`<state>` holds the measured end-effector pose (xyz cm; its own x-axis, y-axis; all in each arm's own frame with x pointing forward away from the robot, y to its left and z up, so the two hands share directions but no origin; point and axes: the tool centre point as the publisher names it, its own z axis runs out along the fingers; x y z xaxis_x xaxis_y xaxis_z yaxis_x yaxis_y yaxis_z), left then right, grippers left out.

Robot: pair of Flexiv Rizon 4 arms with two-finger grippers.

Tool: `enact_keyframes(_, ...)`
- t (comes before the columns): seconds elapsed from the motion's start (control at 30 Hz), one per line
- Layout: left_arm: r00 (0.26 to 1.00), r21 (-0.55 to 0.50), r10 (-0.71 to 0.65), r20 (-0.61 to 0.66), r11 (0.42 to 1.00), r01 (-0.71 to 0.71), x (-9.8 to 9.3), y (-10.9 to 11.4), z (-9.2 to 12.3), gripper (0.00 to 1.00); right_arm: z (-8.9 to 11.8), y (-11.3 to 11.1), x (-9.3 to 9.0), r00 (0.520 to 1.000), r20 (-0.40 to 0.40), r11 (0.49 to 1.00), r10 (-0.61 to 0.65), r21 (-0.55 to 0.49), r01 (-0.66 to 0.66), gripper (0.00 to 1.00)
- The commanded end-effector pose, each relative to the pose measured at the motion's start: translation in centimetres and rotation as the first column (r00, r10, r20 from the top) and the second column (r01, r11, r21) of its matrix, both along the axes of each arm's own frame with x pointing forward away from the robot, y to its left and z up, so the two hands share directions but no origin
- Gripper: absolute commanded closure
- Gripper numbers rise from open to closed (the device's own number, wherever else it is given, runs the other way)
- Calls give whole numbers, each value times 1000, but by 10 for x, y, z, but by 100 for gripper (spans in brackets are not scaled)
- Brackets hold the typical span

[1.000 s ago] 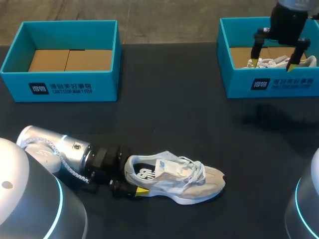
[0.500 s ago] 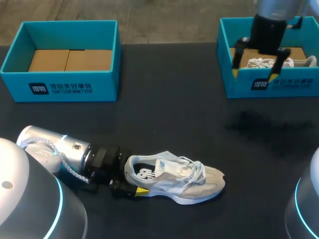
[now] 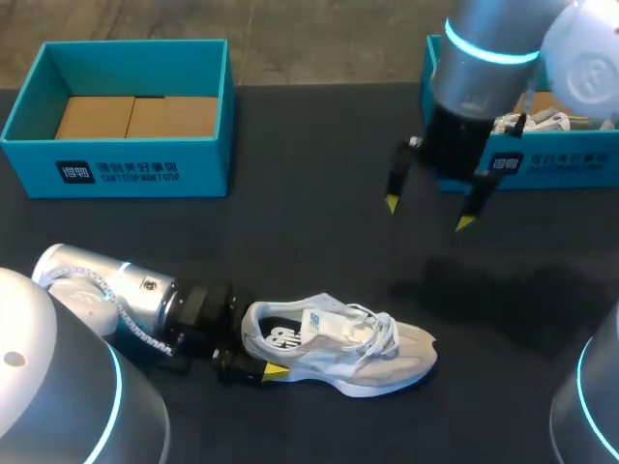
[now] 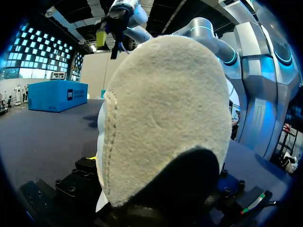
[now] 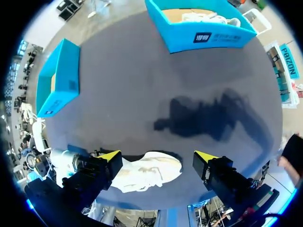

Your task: Take the shoe out of the shoebox, open the shoe tongue, remove and reinsert the insole, then place the shoe into the shoebox

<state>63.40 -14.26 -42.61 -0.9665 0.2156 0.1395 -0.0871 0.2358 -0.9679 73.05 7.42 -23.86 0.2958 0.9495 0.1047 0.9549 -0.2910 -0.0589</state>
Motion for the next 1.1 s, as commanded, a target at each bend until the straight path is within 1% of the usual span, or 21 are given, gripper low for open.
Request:
enact_keyframes(0.03,1000,2,1,0,1000,-1,-1,2,-2,100,-8,1,3,1000,-4,1000,0,9,0,0)
enact_keyframes(0.47,1000,2,1,0,1000,-1,-1,2,-2,100,-8,1,3,1000,-4,1000,0,9,0,0)
enact_keyframes(0.5,1000,2,1,0,1000,-1,-1,2,-2,100,-9,6,-1,1000,8,1000,11,19,-12,0)
enact_keyframes(0.6,1000,2,1,0,1000,-1,-1,2,-2,100,-14,21,-12,1000,10,1000,-7,-16,7,0)
enact_keyframes(0.73,1000,2,1,0,1000,-1,-1,2,-2,100,-17,36,-30,1000,9,1000,-16,-18,16,0)
enact_keyframes(0.87,1000,2,1,0,1000,-1,-1,2,-2,100,-22,50,-45,999,11,998,-46,-46,47,0)
enact_keyframes(0.93,1000,2,1,0,1000,-1,-1,2,-2,100,-24,57,-54,999,21,999,-24,-34,25,0)
enact_keyframes(0.97,1000,2,1,0,1000,-1,-1,2,-2,100,-25,62,-58,1000,25,999,-17,-46,19,0)
enact_keyframes(1.1,1000,2,1,0,1000,-1,-1,2,-2,100,-31,76,-69,1000,21,999,11,-47,-10,0)
